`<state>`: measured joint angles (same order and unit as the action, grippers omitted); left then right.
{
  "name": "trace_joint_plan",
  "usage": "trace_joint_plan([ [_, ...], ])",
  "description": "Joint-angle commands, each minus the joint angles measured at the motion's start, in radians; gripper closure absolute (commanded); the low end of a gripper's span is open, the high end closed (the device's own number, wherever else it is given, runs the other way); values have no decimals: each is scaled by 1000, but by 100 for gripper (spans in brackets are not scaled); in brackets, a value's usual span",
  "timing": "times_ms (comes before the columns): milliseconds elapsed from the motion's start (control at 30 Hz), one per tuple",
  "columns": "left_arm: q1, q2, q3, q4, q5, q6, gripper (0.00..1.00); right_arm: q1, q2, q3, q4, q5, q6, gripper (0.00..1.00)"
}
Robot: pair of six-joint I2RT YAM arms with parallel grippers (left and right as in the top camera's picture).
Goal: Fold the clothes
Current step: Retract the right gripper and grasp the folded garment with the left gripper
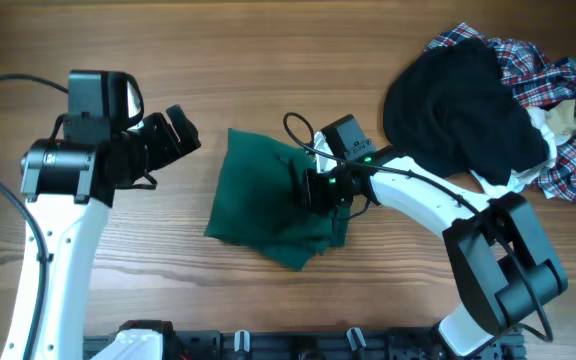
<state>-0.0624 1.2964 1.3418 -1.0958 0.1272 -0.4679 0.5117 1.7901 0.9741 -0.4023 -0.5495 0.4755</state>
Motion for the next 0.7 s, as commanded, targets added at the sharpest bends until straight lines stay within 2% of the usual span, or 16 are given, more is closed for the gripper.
trace_joint_plan([
  [0,8,38,3,-2,-7,19,0,-9,-6,19,18,-42,-1,96],
  [67,8,51,3,-2,-6,19,0,-19,-71,63,0,-55,-5,95],
  [100,8,58,3,-6,-5,19,0,-26,-130,87,-18,-54,-5,91],
  [167,8,71,3,-14,-5,19,0,-49,-226,122,-50,-54,-6,75],
  [233,8,83,3,-24,-5,19,0,-92,-326,145,-83,-55,-10,53],
  [333,8,92,3,-24,23,19,0,-166,-427,146,-135,-43,-96,32],
  [433,8,95,-7,-24,41,19,0,-228,-441,146,-270,70,-238,10],
  [467,8,95,-21,-23,48,20,0,-241,-439,146,-365,219,-266,0],
  [567,8,96,-81,9,107,56,0,-241,-439,146,-483,529,-208,0],
  [667,8,99,-171,89,127,125,0,-241,-440,148,-489,545,-203,0],
])
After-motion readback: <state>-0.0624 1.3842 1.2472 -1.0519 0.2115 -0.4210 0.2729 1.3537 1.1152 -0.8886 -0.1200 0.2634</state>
